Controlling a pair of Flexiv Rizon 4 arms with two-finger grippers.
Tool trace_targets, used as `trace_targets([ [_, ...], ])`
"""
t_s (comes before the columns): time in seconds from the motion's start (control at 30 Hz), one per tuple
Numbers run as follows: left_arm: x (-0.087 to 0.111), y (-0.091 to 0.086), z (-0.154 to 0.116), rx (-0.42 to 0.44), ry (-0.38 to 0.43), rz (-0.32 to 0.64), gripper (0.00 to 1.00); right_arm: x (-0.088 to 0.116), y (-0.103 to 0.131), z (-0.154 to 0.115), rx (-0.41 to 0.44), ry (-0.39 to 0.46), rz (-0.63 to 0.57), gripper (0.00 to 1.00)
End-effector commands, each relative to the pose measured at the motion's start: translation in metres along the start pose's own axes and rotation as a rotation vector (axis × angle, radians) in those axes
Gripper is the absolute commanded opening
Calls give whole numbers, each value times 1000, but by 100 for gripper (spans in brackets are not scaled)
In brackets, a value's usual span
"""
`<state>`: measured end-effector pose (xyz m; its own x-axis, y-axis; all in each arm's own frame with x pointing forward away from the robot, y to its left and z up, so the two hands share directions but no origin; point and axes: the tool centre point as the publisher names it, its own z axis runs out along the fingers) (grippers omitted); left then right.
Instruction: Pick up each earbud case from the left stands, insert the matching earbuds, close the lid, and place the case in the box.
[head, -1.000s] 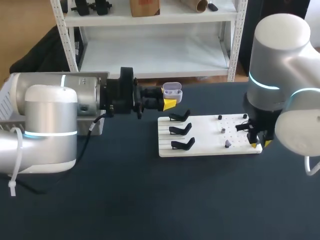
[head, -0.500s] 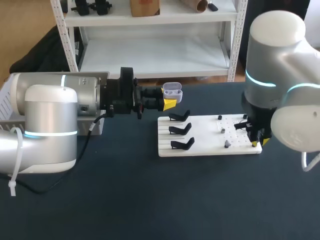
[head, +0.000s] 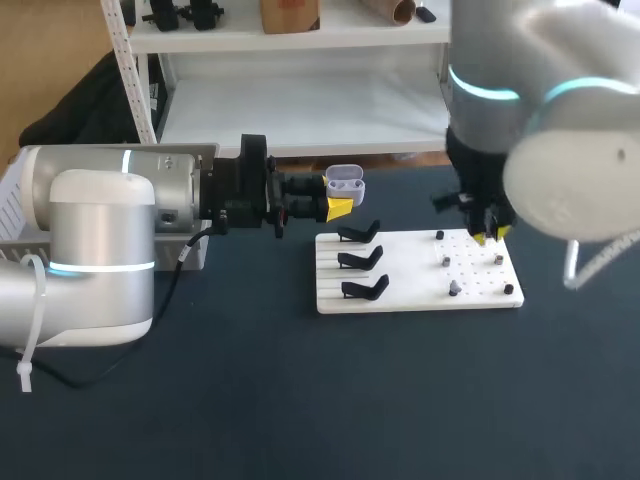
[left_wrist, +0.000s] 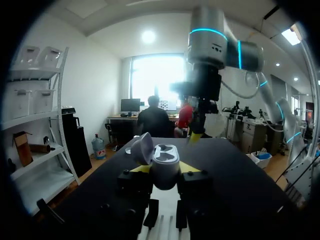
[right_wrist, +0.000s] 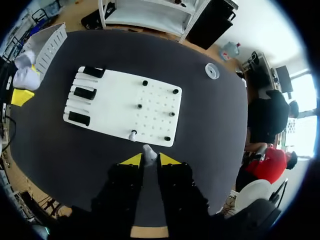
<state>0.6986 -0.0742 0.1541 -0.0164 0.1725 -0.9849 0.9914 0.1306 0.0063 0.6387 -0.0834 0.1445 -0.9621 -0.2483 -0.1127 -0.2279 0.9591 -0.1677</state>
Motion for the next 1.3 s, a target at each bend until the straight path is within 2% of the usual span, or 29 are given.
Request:
trace_targets([
  [0.03, 1, -1, 0, -4, -3, 1, 0, -12, 17, -27, -1, 59, -35, 0],
  [0.13, 1, -1, 0, -4, -3, 1, 0, -14, 26, -36, 8, 63, -61, 0],
  [0.73, 1, -1, 0, -4, -3, 1, 0, -14, 26, -36, 8, 63, -61, 0],
  [0.8, 1, -1, 0, -4, -3, 1, 0, -21, 37, -46, 42, 20, 1, 0],
  [0.83, 1, -1, 0, -4, -3, 1, 0, -23, 44, -50, 102, 8, 31, 0],
  [0.87, 1, -1, 0, -4, -3, 1, 0, -25, 47, -55, 56, -24, 70, 0],
  [1.03, 1, -1, 0, -4, -3, 1, 0, -32, 62, -64, 123, 1, 293, 0],
  [1.07, 1, -1, 0, -4, -3, 1, 0, -33, 64, -66, 129, 31, 350, 0],
  [1.1, 1, -1, 0, -4, -3, 1, 0, -33, 66, -66, 115, 23, 364, 0],
  [1.3, 1, -1, 0, -4, -3, 1, 0, -35, 70, -75, 69, 102, 581, 0],
])
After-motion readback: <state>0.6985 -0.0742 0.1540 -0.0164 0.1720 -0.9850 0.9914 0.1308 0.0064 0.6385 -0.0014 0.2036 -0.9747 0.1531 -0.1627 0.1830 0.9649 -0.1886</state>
